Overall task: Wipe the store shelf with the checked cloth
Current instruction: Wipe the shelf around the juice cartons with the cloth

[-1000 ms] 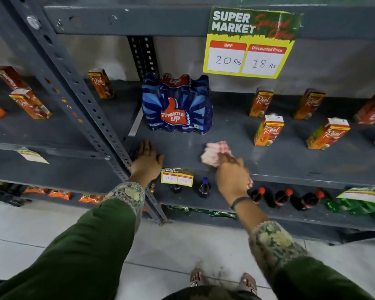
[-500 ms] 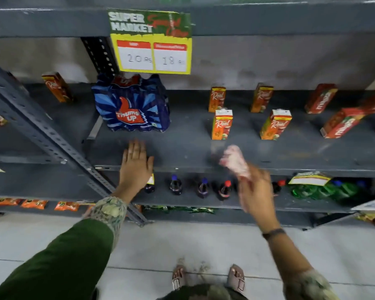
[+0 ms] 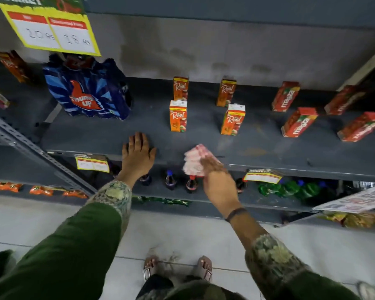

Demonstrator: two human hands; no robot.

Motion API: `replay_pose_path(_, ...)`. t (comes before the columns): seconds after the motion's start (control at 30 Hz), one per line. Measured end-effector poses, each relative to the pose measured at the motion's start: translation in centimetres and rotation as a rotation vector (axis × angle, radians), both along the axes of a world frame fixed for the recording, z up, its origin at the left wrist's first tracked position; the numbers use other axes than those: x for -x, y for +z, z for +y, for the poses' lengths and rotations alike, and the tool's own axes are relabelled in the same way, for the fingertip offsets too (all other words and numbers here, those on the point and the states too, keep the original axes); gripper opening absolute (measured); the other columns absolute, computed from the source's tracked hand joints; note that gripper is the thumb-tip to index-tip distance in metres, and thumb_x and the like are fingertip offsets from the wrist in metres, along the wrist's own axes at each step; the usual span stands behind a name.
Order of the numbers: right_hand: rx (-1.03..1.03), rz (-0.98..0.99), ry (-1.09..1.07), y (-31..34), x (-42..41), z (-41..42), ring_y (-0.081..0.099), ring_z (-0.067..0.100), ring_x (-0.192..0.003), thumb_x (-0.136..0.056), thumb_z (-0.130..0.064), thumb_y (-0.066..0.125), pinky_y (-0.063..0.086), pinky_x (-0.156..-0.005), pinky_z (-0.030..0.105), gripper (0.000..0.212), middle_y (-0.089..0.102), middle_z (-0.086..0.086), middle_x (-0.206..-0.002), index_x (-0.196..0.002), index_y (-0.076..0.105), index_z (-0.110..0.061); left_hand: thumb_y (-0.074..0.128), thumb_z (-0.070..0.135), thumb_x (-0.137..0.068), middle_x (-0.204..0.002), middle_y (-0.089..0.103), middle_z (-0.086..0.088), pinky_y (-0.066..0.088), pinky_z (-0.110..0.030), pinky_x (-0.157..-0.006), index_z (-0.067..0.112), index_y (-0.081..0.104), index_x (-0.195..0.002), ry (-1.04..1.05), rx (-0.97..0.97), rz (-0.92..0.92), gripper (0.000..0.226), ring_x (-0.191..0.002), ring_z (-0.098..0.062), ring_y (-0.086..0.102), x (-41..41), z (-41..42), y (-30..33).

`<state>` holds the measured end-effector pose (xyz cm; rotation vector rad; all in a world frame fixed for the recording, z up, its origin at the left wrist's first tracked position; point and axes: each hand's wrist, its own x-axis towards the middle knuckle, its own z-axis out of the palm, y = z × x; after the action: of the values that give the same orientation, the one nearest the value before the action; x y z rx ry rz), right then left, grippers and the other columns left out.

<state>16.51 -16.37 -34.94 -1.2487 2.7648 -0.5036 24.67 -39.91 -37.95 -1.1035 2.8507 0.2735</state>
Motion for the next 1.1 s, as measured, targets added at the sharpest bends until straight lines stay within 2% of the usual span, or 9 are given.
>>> replay_pose_path(0.07, -0.053, -0.037, -0.201, 0.0, 2.8, 3.4, 0.04, 0.021, -0.136, -0.084, 0.009, 0.04, 0.04, -0.109, 0.034, 0.068, 0.03, 0.006, -0.156, -0.148, 0.023, -0.009, 0.019, 0.044, -0.097, -0.158, -0.002, -0.013, 0.005, -0.048, -0.118, 0.01, -0.001, -0.148, -0.004, -0.013, -0.01, 0.065, -0.145, -0.03, 0.0, 0.1, -0.3, -0.1)
replay_pose_path(0.17, -0.015, -0.104, -0.488, 1.4, 5.6, 5.1, 0.064, 0.041, -0.099, -0.088, 0.001, 0.045, 0.053, -0.079, 0.044, 0.04, 0.063, 0.027, -0.117, -0.128, 0.047, -0.001, 0.017, 0.045, -0.096, -0.158, -0.006, -0.011, 0.003, -0.047, -0.119, 0.012, -0.003, -0.147, 0.006, -0.046, -0.033, 0.064, -0.145, -0.029, -0.004, 0.2, -0.3, -0.1)
replay_pose_path(0.27, -0.066, -0.064, -0.293, 1.7, 4.3, 0.9, 0.067, 0.036, -0.094, -0.087, 0.005, 0.039, 0.054, -0.077, 0.042, 0.036, 0.067, 0.024, -0.11, -0.119, 0.054, -0.001, 0.016, 0.046, -0.096, -0.158, -0.01, -0.01, 0.001, -0.047, -0.119, 0.014, -0.006, -0.147, 0.006, -0.063, -0.054, 0.064, -0.145, -0.029, -0.006, 0.2, -0.3, 0.0)
replay_pose_path(0.37, -0.101, -0.123, 0.069, 1.9, -0.1, -2.9, 0.063, 0.033, -0.104, -0.086, 0.005, 0.038, 0.055, -0.087, 0.042, 0.048, 0.064, 0.017, -0.12, -0.129, 0.051, -0.011, 0.017, 0.045, -0.097, -0.158, -0.011, -0.011, 0.001, -0.047, -0.118, 0.014, -0.006, -0.147, -0.005, -0.063, -0.06, 0.064, -0.145, -0.029, -0.007, 0.2, -0.4, 0.2)
replay_pose_path(0.43, -0.103, -0.185, 0.176, 2.6, -1.9, -2.9, 0.062, 0.033, -0.107, -0.087, -0.002, 0.044, 0.054, -0.089, 0.043, 0.049, 0.064, 0.012, -0.122, -0.132, 0.05, -0.022, 0.017, 0.045, -0.097, -0.157, -0.012, -0.011, 0.0, -0.047, -0.119, 0.014, -0.008, -0.147, -0.012, -0.077, -0.071, 0.064, -0.145, -0.029, -0.008, 0.2, -0.4, 0.4)
replay_pose_path(0.53, 0.024, -0.129, -0.005, 3.8, -0.8, 0.9, 0.064, 0.032, -0.103, -0.086, -0.009, 0.051, 0.054, -0.088, 0.042, 0.047, 0.068, 0.011, -0.118, -0.128, 0.056, -0.027, 0.015, 0.046, -0.096, -0.157, -0.016, -0.011, -0.003, -0.046, -0.119, 0.015, -0.01, -0.147, -0.014, -0.095, -0.092, 0.064, -0.145, -0.028, -0.012, 0.3, -0.4, 0.6)
replay_pose_path(0.67, 0.13, 0.186, -0.444, 5.8, 5.6, 7.0, 0.063, 0.041, -0.093, -0.076, 0.006, 0.056, 0.052, -0.08, 0.05, 0.039, 0.07, 0.024, -0.101, -0.111, 0.066, -0.009, 0.013, 0.047, -0.096, -0.156, -0.018, -0.011, -0.003, -0.046, -0.119, 0.017, -0.011, -0.147, -0.016, -0.127, -0.109, 0.064, -0.144, -0.028, -0.014, 0.5, -0.5, 0.8)
replay_pose_path(0.8, 0.006, 0.075, -0.684, 4.4, 9.6, 7.4, 0.061, 0.048, -0.096, -0.076, 0.011, 0.053, 0.048, -0.084, 0.051, 0.035, 0.065, 0.031, -0.101, -0.11, 0.056, 0.001, 0.013, 0.048, -0.096, -0.156, -0.018, -0.011, -0.003, -0.047, -0.118, 0.017, -0.011, -0.147, -0.021, -0.125, -0.118, 0.064, -0.144, -0.028, -0.014, 0.4, -0.8, 0.6)
replay_pose_path(1.1, 0.064, -0.069, -0.125, 0.7, 0.7, 0.3, 0.055, 0.026, -0.12, -0.07, 0.013, 0.045, 0.041, -0.103, 0.04, 0.06, 0.064, 0.008, -0.126, -0.119, 0.06, -0.018, 0.015, 0.047, -0.096, -0.157, -0.016, -0.011, -0.004, -0.047, -0.118, 0.017, -0.009, -0.147, -0.019, -0.123, -0.109, 0.064, -0.144, -0.029, -0.013, 0.6, -1.0, 0.3)
